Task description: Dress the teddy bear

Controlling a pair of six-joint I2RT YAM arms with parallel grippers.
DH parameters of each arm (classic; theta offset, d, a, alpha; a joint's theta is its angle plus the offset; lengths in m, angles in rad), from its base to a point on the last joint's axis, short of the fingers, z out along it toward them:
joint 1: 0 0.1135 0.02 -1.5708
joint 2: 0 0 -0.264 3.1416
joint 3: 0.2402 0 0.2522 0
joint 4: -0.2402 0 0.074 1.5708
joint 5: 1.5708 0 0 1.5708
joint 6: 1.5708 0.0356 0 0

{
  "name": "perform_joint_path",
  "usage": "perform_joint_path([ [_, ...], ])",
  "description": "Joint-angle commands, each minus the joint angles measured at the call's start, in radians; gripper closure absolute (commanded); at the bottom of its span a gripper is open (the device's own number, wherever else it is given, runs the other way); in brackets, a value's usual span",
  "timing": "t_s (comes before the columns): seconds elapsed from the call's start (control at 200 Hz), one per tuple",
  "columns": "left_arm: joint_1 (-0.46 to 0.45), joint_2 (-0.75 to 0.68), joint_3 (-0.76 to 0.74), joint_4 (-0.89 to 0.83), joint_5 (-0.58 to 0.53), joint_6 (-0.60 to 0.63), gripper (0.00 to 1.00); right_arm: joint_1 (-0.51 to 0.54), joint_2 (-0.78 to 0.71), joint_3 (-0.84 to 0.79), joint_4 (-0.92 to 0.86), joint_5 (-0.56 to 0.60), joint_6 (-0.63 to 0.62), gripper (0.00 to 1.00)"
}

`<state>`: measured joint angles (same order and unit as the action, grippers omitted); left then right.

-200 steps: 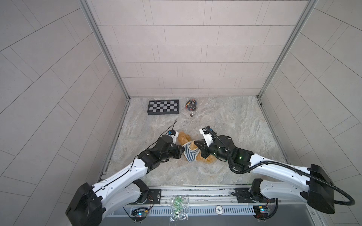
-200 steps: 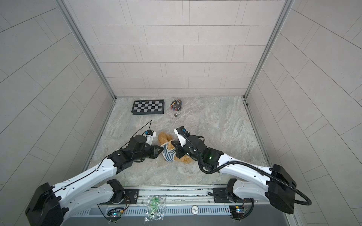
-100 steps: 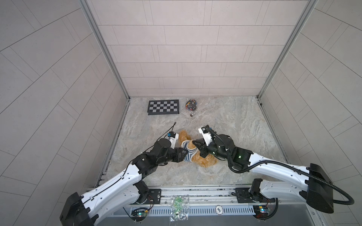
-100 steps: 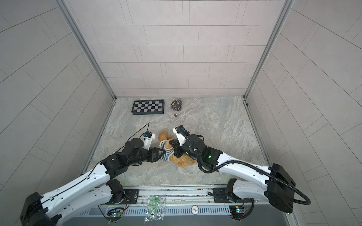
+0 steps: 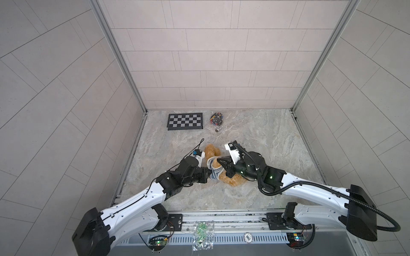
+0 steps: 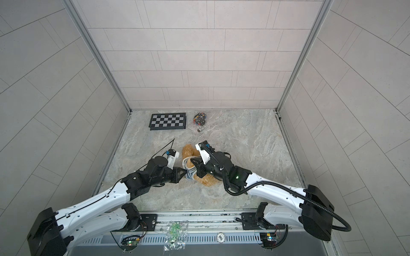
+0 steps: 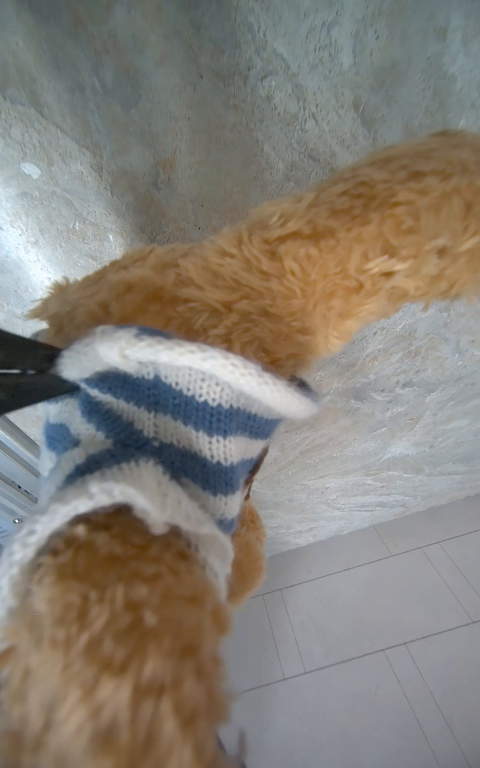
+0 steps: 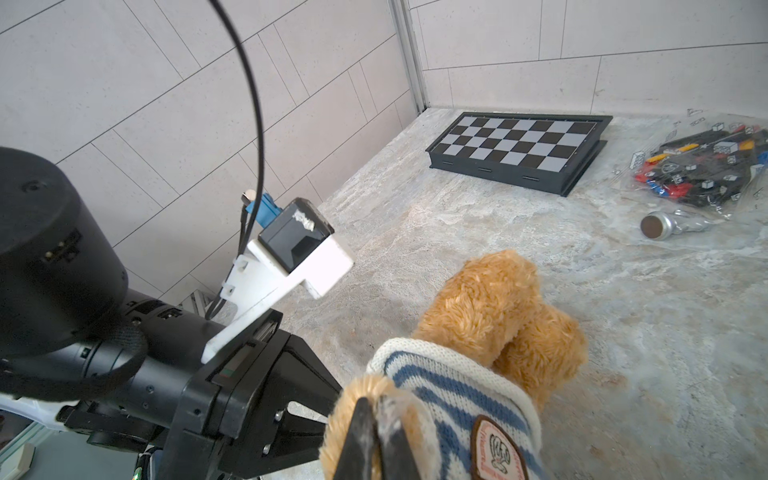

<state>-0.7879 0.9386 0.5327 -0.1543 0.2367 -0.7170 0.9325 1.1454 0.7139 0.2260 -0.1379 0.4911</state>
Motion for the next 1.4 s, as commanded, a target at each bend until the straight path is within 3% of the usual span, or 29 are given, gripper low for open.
perform_joint_path([
  [0.0, -0.005, -0.012, 0.007, -0.016, -0.035, 0.013, 1.00, -0.021, -0.060, 0.008, 0.082, -0.014, 0.034, 1.00],
  [0.24, 0.009, -0.029, -0.019, -0.080, -0.054, 0.024, 1.00, -0.102, -0.118, -0.049, 0.099, -0.033, 0.105, 1.00],
  [0.591, 0.008, -0.088, 0.027, -0.228, -0.039, 0.087, 1.00, -0.206, -0.092, -0.148, 0.030, 0.046, 0.254, 1.00],
  [0.891, -0.004, -0.099, 0.153, -0.254, 0.054, 0.086, 1.00, -0.224, 0.028, -0.061, 0.078, -0.091, 0.230, 1.00],
  [1.066, -0.004, -0.048, 0.209, -0.230, 0.065, 0.092, 1.00, -0.285, 0.086, -0.075, 0.135, -0.127, 0.266, 1.00],
  [1.277, 0.043, 0.134, 0.244, -0.129, 0.058, 0.100, 1.00, -0.372, 0.220, -0.043, 0.153, -0.210, 0.241, 1.00],
  [1.392, 0.091, 0.208, 0.245, -0.066, 0.050, 0.100, 1.00, -0.379, 0.258, -0.027, 0.129, -0.217, 0.220, 0.94],
])
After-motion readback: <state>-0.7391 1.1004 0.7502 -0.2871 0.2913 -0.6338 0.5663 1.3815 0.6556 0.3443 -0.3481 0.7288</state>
